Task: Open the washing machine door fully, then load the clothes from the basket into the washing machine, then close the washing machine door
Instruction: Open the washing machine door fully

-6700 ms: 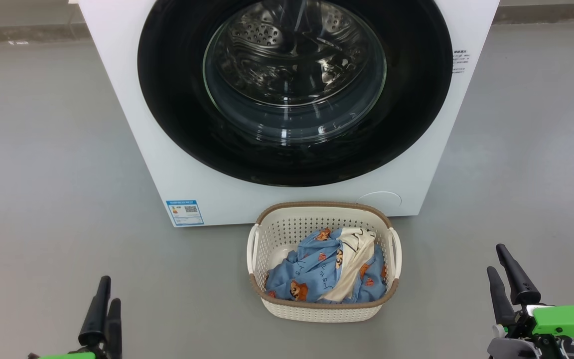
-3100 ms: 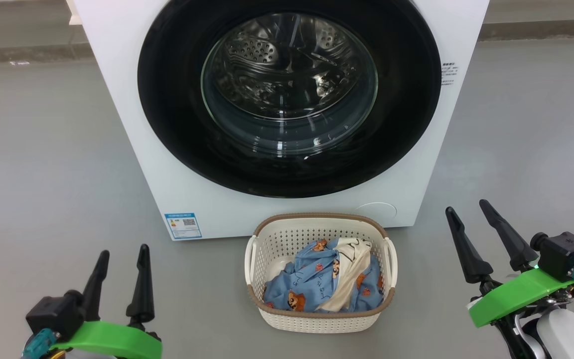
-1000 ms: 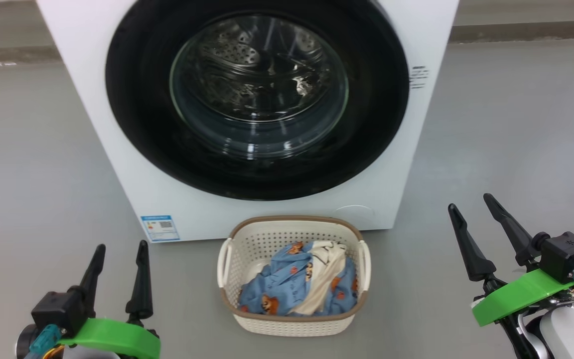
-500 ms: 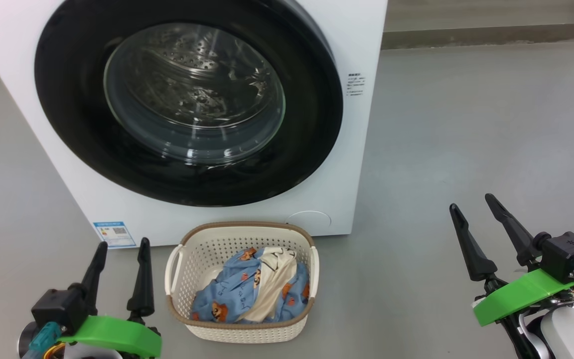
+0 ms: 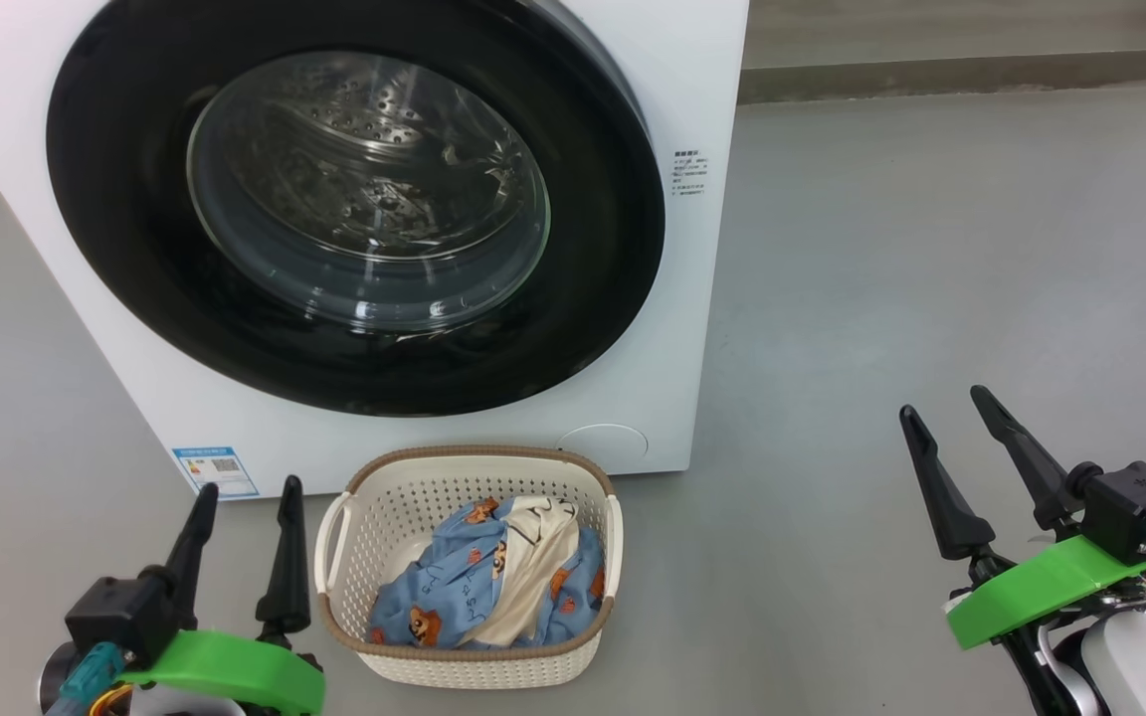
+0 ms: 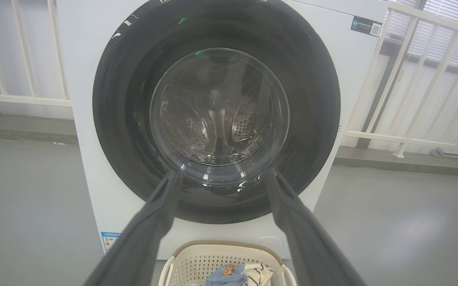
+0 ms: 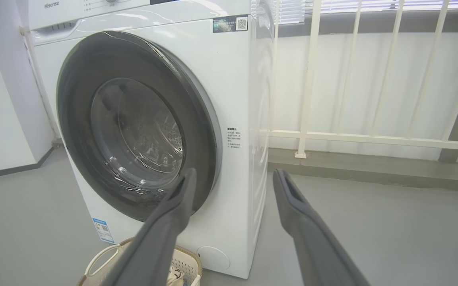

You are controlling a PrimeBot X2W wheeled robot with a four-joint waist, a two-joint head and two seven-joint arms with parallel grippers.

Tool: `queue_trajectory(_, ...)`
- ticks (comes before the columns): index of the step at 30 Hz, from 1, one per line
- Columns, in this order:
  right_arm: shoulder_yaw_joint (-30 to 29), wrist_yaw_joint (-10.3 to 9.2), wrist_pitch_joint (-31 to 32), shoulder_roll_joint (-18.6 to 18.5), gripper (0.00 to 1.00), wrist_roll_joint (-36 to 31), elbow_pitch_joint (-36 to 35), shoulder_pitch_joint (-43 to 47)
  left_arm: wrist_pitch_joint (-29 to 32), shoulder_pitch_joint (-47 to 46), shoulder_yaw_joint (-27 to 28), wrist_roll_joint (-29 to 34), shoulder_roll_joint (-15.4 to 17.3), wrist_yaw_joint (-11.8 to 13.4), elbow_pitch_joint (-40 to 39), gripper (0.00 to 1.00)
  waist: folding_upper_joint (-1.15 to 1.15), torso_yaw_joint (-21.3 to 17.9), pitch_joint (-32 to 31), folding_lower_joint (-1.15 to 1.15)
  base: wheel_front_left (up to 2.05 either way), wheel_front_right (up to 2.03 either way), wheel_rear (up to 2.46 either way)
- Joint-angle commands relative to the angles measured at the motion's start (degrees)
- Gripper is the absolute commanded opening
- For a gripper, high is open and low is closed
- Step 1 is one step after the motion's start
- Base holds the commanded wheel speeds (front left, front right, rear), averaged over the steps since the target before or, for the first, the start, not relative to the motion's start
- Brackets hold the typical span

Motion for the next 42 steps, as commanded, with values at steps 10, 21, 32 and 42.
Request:
queue_trajectory(10,0.21,0.26,-0.70,-0.76,1.00,-0.29,-1.62,-1.65,-0.19,-1.74,1.64,-0.78,1.90,0.44,-1.77,1.00,0.00,0.08,0.37,0.00,0.00,0.00,0.00)
queue_trajectory(21,-0.51,0.26,-0.70,-0.63,1.00,-0.20,-1.68,-1.54,-0.29,-1.81,1.70,-1.08,2.00,0.67,-1.60,1.00,0.00,0.27,0.57,0.00,0.00,0.00,0.00)
queue_trajectory(32,-1.31,0.26,-0.70,-0.55,1.00,0.18,-1.29,-1.88,-0.38,-1.86,1.85,-1.28,2.16,0.70,-1.60,1.00,0.00,0.46,0.81,0.00,0.00,0.00,0.00)
queue_trajectory(42,-1.21,0.26,-0.70,-1.71,1.00,1.52,-0.49,-4.42,-0.46,-1.76,2.01,-1.79,2.18,0.30,-1.68,1.00,0.00,0.73,1.70,0.00,0.00,0.00,0.00)
